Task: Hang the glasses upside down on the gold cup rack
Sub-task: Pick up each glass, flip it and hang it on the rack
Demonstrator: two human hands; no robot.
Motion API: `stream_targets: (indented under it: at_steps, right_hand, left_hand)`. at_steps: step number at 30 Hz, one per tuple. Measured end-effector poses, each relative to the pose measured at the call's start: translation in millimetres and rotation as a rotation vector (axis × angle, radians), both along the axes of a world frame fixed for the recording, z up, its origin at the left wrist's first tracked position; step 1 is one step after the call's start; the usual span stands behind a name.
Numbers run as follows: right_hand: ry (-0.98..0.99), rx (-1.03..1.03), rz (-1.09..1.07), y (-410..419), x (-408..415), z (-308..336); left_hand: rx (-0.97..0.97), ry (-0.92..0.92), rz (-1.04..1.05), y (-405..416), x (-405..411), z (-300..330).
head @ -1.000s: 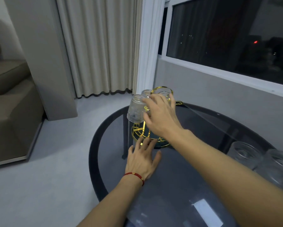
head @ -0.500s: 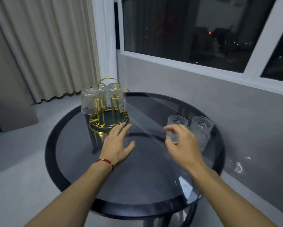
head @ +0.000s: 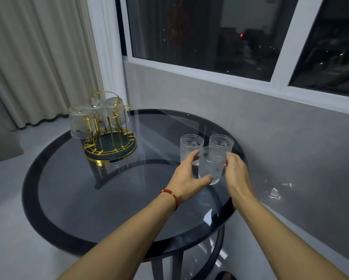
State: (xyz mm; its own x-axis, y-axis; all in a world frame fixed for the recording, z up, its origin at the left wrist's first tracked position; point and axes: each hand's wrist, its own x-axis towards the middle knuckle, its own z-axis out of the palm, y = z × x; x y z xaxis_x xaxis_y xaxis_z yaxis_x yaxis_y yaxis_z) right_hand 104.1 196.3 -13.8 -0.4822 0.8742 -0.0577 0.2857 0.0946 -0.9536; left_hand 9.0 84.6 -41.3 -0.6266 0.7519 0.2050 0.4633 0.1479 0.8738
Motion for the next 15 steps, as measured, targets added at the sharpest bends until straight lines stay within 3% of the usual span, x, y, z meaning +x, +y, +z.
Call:
stream_targets:
  at_steps: [5, 9, 15]
  right_hand:
    - [0.024, -0.052, 0.001, -10, 2, 0]
    - [-0.002, 0.051, 0.130, -21, -5, -9]
    - [0.095, -0.103, 0.419, -42, -50, -19]
  left_hand:
    - [-0.036, 0.054, 0.092, -1, -3, 0]
    - [-0.140, 0.160, 0.198, -18, -14, 6]
    - [-0.010, 0.032, 0.467, -75, -58, 21]
